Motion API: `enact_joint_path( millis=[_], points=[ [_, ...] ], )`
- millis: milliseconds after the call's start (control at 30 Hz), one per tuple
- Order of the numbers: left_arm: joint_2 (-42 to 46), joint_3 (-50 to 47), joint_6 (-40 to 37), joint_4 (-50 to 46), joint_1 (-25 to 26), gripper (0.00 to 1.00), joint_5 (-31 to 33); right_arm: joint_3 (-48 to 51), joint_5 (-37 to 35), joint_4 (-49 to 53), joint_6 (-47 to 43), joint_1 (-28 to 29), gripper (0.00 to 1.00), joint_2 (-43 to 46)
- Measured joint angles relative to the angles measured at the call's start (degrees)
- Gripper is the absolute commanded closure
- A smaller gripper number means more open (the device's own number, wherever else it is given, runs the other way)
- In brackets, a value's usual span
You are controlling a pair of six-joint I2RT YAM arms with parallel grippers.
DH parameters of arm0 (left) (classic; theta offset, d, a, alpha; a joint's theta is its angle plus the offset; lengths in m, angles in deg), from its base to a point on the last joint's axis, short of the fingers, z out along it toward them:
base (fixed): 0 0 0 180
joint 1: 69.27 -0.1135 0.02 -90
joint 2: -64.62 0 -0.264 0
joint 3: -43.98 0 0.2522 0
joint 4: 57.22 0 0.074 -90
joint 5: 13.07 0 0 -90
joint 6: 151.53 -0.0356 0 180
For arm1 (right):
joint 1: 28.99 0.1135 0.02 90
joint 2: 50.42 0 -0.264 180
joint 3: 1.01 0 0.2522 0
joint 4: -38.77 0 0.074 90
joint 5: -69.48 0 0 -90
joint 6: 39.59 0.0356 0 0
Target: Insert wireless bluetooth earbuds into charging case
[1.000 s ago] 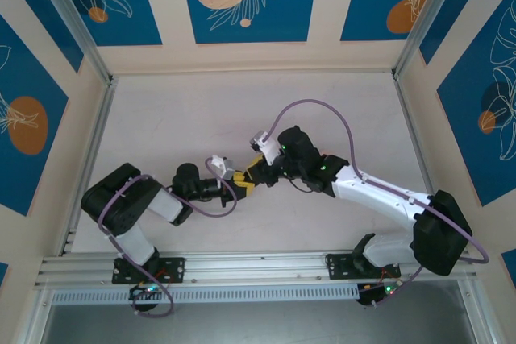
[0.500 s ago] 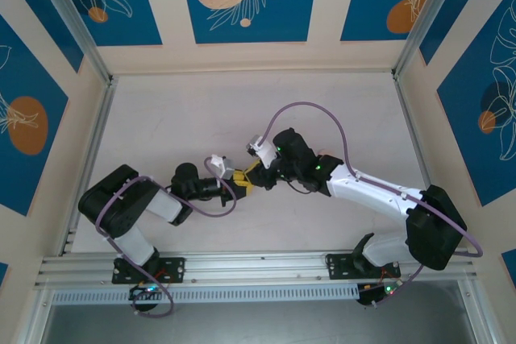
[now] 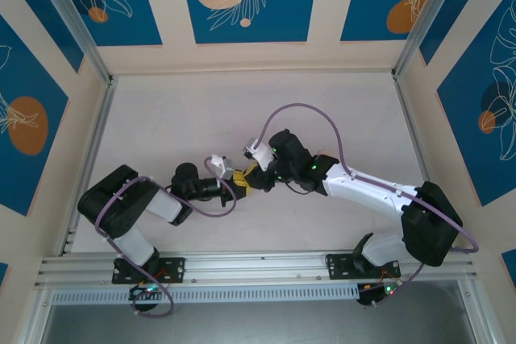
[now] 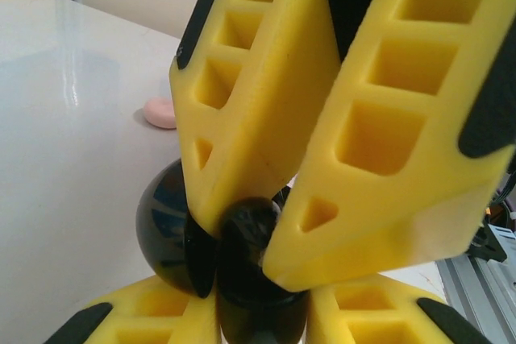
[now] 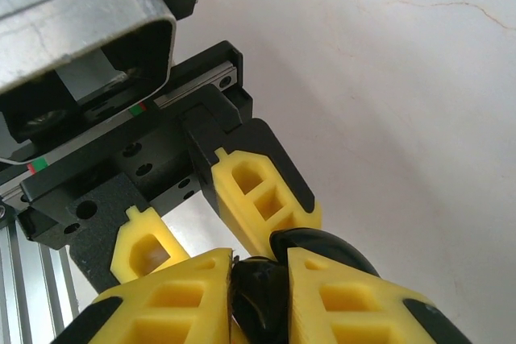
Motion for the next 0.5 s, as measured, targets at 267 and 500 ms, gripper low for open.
enact_joint_path(
  millis=[267, 500],
  points=[
    [0.1, 0.0, 0.0, 0.0, 0.0, 0.73, 0.0, -0.4, 0.5, 0.7, -0.1, 0.3, 0.65, 0.0],
    [1.0, 0.0, 0.0, 0.4, 0.0, 0.73, 0.0, -0.4, 3.1, 1.2, 1.5, -1.2, 0.58, 2.4]
  ],
)
